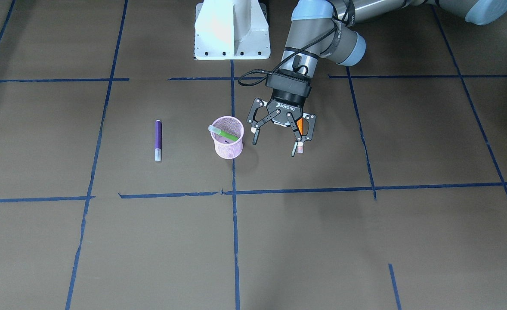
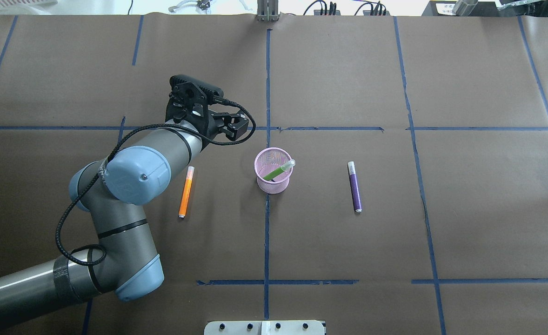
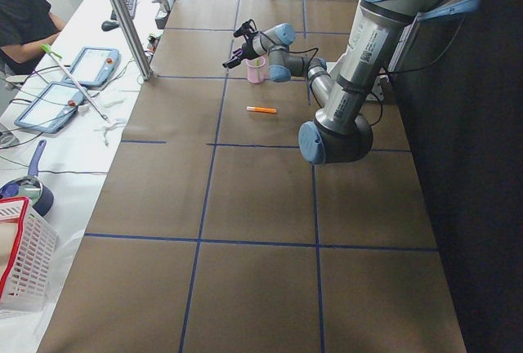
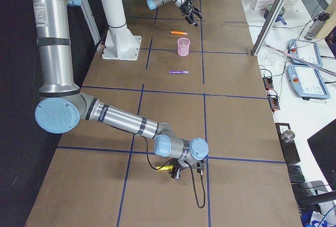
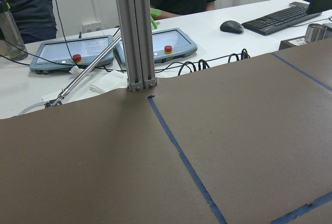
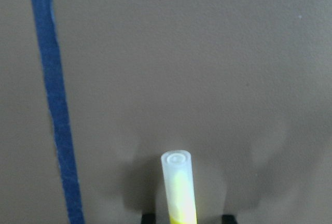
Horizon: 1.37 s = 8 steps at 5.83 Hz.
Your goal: Collect pens into pen holder
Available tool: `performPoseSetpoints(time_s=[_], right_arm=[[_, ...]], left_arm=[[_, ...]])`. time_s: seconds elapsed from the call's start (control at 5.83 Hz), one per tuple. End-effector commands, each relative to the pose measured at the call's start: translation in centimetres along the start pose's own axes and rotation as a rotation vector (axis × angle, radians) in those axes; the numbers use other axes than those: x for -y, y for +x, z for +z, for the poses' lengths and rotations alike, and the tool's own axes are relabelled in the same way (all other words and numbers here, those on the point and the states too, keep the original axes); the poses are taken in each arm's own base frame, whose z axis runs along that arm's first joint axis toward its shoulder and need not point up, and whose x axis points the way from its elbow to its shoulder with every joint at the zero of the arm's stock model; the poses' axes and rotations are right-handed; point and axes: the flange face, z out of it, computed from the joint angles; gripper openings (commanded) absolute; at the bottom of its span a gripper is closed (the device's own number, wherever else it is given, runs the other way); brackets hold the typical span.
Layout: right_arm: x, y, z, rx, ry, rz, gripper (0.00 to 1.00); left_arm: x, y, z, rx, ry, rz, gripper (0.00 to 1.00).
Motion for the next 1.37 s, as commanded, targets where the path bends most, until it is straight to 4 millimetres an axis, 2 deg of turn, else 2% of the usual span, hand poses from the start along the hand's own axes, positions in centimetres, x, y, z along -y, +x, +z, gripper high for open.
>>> performPoseSetpoints(time_s=[0.0,0.34,0.51,0.69,0.86,1.2], right_arm=[[0.1,-0.2,-0.2,0.0,0.005,-0.009,0.0],[-0.7,-0.1,-0.4,0.014,0.012,-0.044,0.0],[-0.9,0.0,-1.8,0.021,0.043,-0.044,0.0],[-2.1,-1.2,-3.6,0.035,0.087,-0.064,0.0],[-2.7,-4.4,-6.8,0.031,0.151,-0.113,0.0],[-0.2,-10.4,-12.4,0.026,0.254,-0.194,0.0]], left_arm=[[0.0,0.0,0.0,0.001,0.001,-0.001,1.0],[-0.1,0.0,0.0,0.0,0.0,0.001,1.0],[-0.1,0.0,0.0,0.0,0.0,-0.001,1.0],[-0.1,0.1,-0.1,-0.003,0.001,-0.002,1.0],[-0.1,0.1,-0.1,-0.007,0.002,-0.002,1.0],[0.0,0.1,-0.1,-0.009,0.004,-0.004,1.0]])
